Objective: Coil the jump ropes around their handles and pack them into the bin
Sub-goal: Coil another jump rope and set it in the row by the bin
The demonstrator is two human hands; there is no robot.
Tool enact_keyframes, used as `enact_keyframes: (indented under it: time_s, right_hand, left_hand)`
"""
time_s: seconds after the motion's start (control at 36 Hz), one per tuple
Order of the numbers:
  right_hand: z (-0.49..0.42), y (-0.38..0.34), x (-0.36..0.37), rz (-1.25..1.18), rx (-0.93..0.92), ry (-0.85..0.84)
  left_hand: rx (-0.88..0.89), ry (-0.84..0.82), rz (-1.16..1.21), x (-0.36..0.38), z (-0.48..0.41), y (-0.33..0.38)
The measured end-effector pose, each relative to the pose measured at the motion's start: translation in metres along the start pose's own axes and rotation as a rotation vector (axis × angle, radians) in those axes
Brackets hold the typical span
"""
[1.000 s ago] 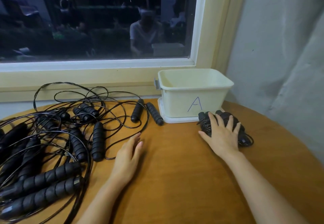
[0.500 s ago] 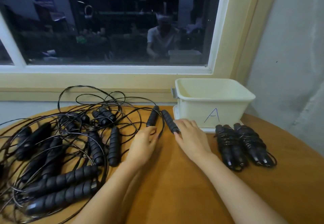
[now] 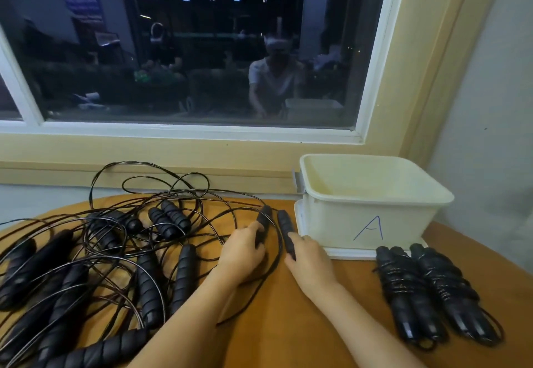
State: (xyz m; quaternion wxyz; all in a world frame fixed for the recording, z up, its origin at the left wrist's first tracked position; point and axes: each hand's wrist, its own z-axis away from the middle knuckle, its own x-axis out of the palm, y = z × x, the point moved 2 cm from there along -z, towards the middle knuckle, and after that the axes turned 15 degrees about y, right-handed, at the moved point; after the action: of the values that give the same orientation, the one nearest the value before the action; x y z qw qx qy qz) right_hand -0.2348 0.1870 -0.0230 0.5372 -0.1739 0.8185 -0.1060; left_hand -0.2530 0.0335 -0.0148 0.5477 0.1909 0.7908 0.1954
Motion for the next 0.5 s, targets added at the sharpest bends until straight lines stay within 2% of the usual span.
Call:
enact_keyframes:
  time_s: [0.08, 0.19, 0.28, 0.42, 0.5]
  right_hand:
    - [0.004, 0.0, -0.004, -0.152, 0.095, 0.003]
    - [0.015, 0.003, -0.011, -0.229, 0.146, 0.021]
    - [0.023, 0.006, -0.017, -0.224, 0.144, 0.064]
    - [0.032, 0.011, -0.025, -0.207, 0.118, 0.124]
    - [0.035, 0.013, -0.026, -0.167, 0.093, 0.144]
  left_hand:
    - [0.037, -0.034, -0.144, -0.003, 0.01, 0.006]
    - [0.167, -0.034, -0.403, 0.001, 0.024, 0.017]
    - [0.168, 0.019, -0.354, 0.002, 0.033, 0.022]
    - [0.076, 0.167, -0.116, -0.016, 0.033, 0.021]
    - [0.065, 0.169, -0.207, -0.023, 0.024, 0.015]
